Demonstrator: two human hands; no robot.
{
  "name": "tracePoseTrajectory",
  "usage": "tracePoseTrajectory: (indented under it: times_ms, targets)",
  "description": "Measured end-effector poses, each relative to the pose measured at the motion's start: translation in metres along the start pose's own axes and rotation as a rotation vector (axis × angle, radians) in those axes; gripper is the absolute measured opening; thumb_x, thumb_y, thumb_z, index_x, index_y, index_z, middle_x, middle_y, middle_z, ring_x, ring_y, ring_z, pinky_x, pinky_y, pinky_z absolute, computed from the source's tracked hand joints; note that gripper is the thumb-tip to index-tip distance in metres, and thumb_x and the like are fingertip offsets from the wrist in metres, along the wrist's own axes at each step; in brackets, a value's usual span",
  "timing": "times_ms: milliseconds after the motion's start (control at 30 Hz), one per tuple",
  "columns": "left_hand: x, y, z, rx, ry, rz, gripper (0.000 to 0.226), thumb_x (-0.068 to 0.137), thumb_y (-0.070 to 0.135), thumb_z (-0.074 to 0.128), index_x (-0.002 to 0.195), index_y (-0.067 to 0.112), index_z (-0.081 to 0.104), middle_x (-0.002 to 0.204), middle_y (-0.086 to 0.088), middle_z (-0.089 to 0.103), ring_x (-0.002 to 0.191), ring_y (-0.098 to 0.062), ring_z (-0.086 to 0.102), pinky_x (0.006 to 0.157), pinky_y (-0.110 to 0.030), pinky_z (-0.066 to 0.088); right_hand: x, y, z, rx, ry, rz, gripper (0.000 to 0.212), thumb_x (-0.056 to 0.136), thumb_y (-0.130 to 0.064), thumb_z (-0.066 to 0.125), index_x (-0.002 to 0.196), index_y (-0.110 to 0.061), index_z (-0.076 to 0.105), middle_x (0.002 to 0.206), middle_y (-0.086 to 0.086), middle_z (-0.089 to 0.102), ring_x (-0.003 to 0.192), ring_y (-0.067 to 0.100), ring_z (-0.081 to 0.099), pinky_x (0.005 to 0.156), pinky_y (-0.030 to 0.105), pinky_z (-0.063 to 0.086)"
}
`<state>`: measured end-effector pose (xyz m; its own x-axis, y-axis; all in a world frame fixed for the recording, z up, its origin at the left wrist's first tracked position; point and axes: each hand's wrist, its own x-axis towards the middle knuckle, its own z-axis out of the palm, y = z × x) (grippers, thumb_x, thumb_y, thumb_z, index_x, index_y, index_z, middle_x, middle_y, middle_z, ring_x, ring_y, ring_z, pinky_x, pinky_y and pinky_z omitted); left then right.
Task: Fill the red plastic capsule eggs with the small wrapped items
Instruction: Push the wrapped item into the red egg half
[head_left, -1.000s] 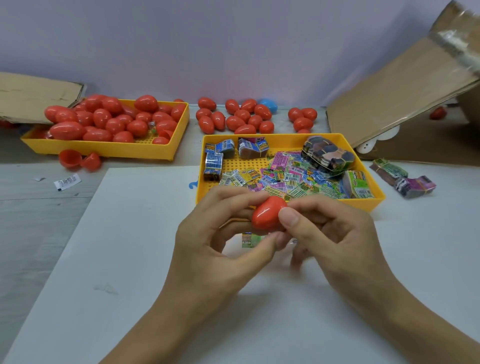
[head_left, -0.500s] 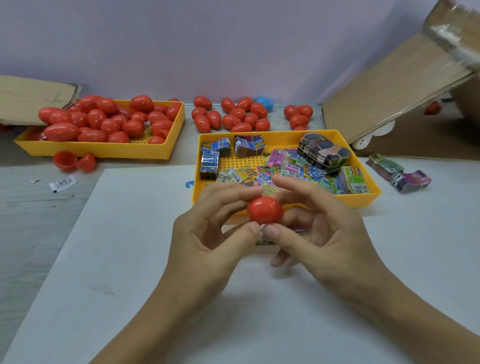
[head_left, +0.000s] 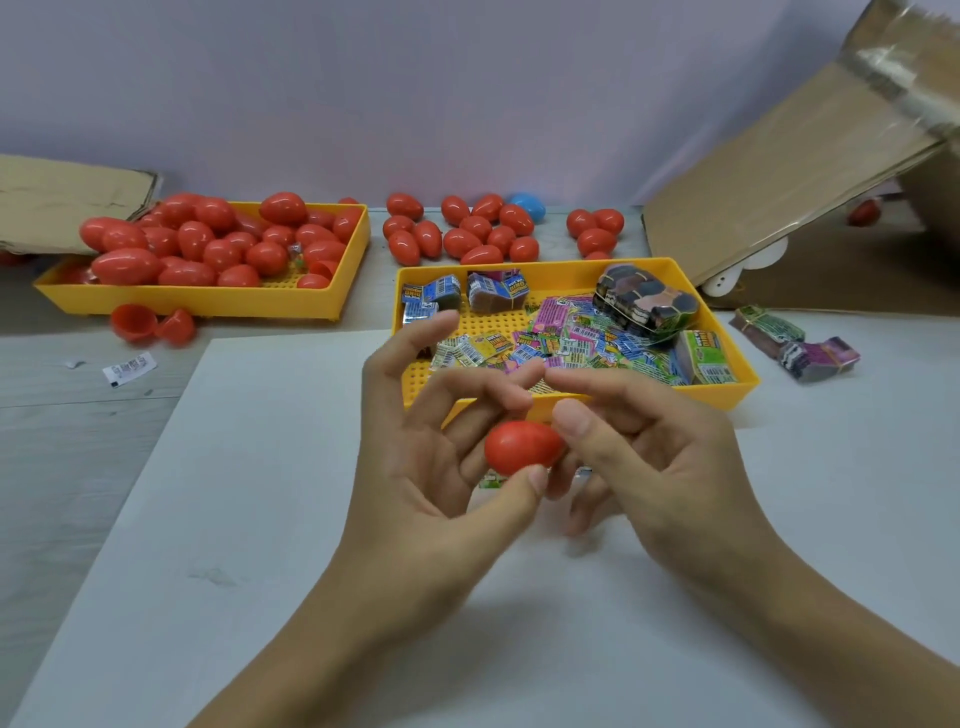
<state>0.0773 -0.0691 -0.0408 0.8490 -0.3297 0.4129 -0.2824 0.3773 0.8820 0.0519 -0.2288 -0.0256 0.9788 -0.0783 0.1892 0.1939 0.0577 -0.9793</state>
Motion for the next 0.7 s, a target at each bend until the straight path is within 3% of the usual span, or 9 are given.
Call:
tracePoseTrajectory:
  times_ms: [133,267,367,433,567,633,700]
  targets:
    - [-0.002,0.000,0.004,0.046,-0.025,0.018,0.091,0.074,-0.025,0.056,0.142,0.023,0.021,0.126,-0.020,0.053,0.136,-0.032,0.049,0.100,-0.037,0.050,0.000,0.002,0.000,0.031,0.004,-0.041,0.027,0.075,-0.015,0.075,0.102,-0.015,0.073,0.082,0.009,0.074,0.069,0.022,0.073,0.051,0.030,0.058]
    - [0.000,0.000,0.002,0.105,0.043,-0.030,0.080,0.076,-0.013,0.065,0.137,0.026,0.032,0.133,-0.015,0.055,0.129,-0.029,0.056,0.098,-0.036,0.052,0.000,0.003,0.001,0.021,-0.010,-0.107,0.031,0.073,-0.014,0.078,0.104,-0.017,0.073,0.095,0.008,0.075,0.080,0.024,0.073,0.060,0.029,0.059]
    - [0.000,0.004,0.002,0.160,0.092,-0.059,0.045,0.081,0.009,0.072,0.121,0.016,0.054,0.119,-0.006,0.066,0.113,-0.024,0.067,0.088,-0.027,0.055,0.001,0.004,0.001,0.000,0.018,-0.161,0.029,0.074,-0.005,0.076,0.102,-0.012,0.073,0.098,0.007,0.075,0.079,0.021,0.072,0.061,0.027,0.059]
    - [-0.001,0.007,0.003,0.229,0.152,-0.072,0.025,0.086,0.027,0.064,0.108,0.016,0.063,0.105,-0.002,0.071,0.097,-0.024,0.072,0.078,-0.026,0.057,0.001,0.004,0.002,-0.020,0.035,-0.192,0.028,0.075,-0.003,0.076,0.103,-0.011,0.073,0.098,0.007,0.075,0.078,0.020,0.071,0.060,0.027,0.059]
    - [0.000,0.011,0.004,0.278,0.255,-0.160,0.024,0.087,0.045,0.064,0.090,0.022,0.069,0.073,-0.004,0.065,0.058,-0.022,0.065,0.052,-0.036,0.056,-0.002,0.006,0.002,-0.071,0.028,-0.254,0.032,0.077,-0.006,0.076,0.107,-0.017,0.072,0.102,0.004,0.074,0.081,0.020,0.070,0.064,0.028,0.060]
    - [0.002,0.010,0.003,0.266,0.277,-0.159,0.016,0.083,0.036,0.074,0.089,0.021,0.071,0.073,-0.004,0.068,0.058,-0.022,0.067,0.054,-0.030,0.057,-0.001,0.006,0.001,-0.081,0.018,-0.246,0.035,0.079,-0.003,0.074,0.111,-0.019,0.070,0.104,0.003,0.074,0.083,0.019,0.070,0.066,0.029,0.059]
    - [0.003,0.009,0.001,0.246,0.300,-0.135,0.019,0.075,0.025,0.078,0.094,0.021,0.072,0.087,-0.004,0.074,0.074,-0.023,0.073,0.064,-0.025,0.058,0.000,0.006,0.000,-0.037,0.033,-0.201,0.038,0.081,-0.003,0.071,0.116,-0.019,0.068,0.101,-0.001,0.071,0.082,0.016,0.068,0.064,0.028,0.058]
